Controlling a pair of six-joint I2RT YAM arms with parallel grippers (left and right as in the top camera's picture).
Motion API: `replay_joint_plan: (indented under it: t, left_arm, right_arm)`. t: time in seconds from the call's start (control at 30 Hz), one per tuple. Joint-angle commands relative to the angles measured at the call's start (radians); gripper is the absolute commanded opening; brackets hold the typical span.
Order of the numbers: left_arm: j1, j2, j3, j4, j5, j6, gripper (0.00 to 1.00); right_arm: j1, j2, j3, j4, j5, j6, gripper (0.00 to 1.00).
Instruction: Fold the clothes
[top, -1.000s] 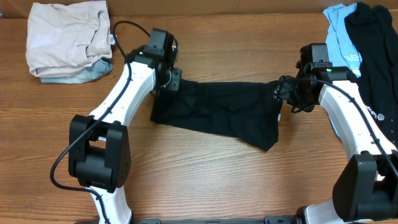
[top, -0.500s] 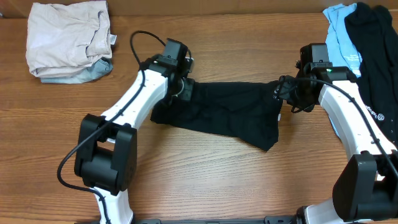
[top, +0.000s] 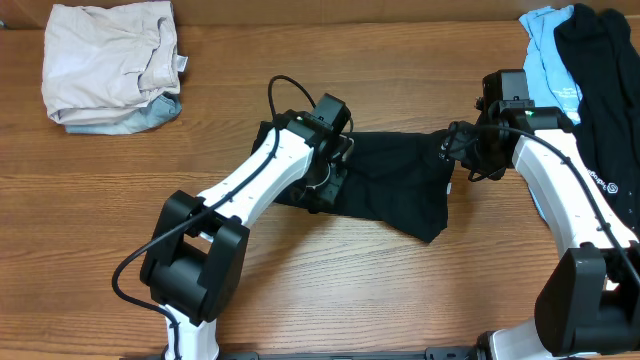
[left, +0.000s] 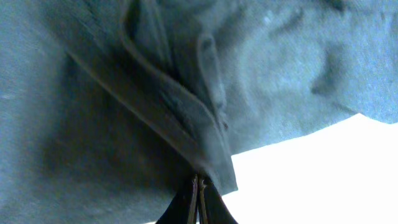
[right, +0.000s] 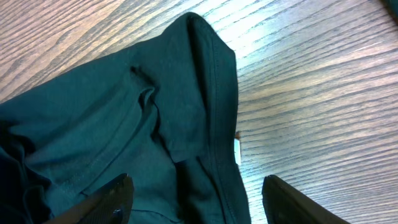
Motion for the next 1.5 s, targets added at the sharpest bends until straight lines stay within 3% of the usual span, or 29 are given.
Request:
replay_joint_plan:
  t: [0.0,0.17,0.37,0.47,0.6,0.63,0.67,0.73,1.07,1.17,1.27,1.47]
  left_arm:
    - [-0.012,-0.015,-0.005,-0.016,0.013,0.027,0.04]
    - [-0.011,-0.015,-0.005,0.050,0.050,0.027,0.04]
    - [-0.011,-0.015,0.035,0.175,0.169,0.027,0.04]
    - [-0.011,-0.015,0.108,0.146,0.158,0.031,0.04]
    - [0.003,-0.016,0.256,0.075,0.140,0.095,0.35]
    - [0.008,-0.016,0.278,0.066,0.113,0.095,0.42]
    - [0.016,-0.016,0.303,0.059,0.072,0.095,0.55]
    - [0.044,-0.016,0.328,0.060,-0.002,0.095,0.68]
    - [0.200,-0.015,0.331,-0.003,-0.030,0.095,0.79]
    - [0.232,-0.016,0.331,-0.013,-0.030,0.095,0.79]
    - [0.245,-0.015,0.331,-0.013,-0.030,0.095,0.79]
    - [0.245,-0.015,0.331,-0.014,-0.030,0.095,0.79]
  right_arm:
    - [-0.005,0.005,-0.006,0.006,-0.006,-0.002,0.70]
    - [-0.005,0.007,-0.015,0.015,-0.032,-0.002,0.71]
    - [-0.005,0.024,-0.045,0.021,-0.108,-0.002,0.80]
    - [-0.005,0.040,-0.058,0.026,-0.137,-0.002,0.95]
    - [-0.005,0.083,-0.085,0.042,-0.149,-0.019,1.00]
    - [-0.005,0.093,-0.089,0.043,-0.150,-0.032,1.00]
    - [-0.005,0.106,-0.095,0.047,-0.149,-0.037,1.00]
    - [-0.005,0.134,-0.117,0.072,-0.149,-0.038,1.00]
    - [-0.005,0.177,-0.221,0.231,-0.209,-0.036,0.99]
    - [-0.004,0.177,-0.248,0.292,-0.299,-0.037,0.91]
    - [0.003,0.178,-0.259,0.331,-0.336,-0.037,0.76]
    - [0.006,0.178,-0.259,0.380,-0.341,-0.036,0.31]
